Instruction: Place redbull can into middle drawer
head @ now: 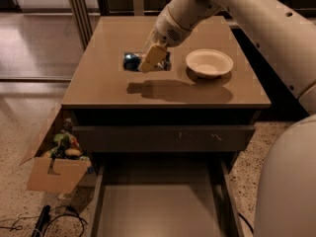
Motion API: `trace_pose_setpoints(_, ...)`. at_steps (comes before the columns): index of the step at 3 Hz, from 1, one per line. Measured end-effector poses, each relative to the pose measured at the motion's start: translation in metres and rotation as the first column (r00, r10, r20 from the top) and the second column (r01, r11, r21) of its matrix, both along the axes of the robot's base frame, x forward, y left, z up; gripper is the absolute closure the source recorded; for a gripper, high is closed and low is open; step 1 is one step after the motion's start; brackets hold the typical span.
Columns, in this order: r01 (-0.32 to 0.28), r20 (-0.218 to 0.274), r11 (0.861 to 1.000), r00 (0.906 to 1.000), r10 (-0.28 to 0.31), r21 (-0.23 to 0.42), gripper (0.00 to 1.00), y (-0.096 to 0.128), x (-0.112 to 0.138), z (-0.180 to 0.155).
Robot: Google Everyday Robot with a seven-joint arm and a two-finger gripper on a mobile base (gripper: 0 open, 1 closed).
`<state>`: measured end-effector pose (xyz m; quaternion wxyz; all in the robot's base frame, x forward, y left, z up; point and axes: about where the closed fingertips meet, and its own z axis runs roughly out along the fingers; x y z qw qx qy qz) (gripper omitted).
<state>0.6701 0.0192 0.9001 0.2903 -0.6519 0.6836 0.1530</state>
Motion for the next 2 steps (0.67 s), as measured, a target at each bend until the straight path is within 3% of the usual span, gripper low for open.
trace_pose_setpoints(2,0.025,0.051,0.999,0.9983,-0.027,0.044,1.00,-0.034,-0.059,0.033)
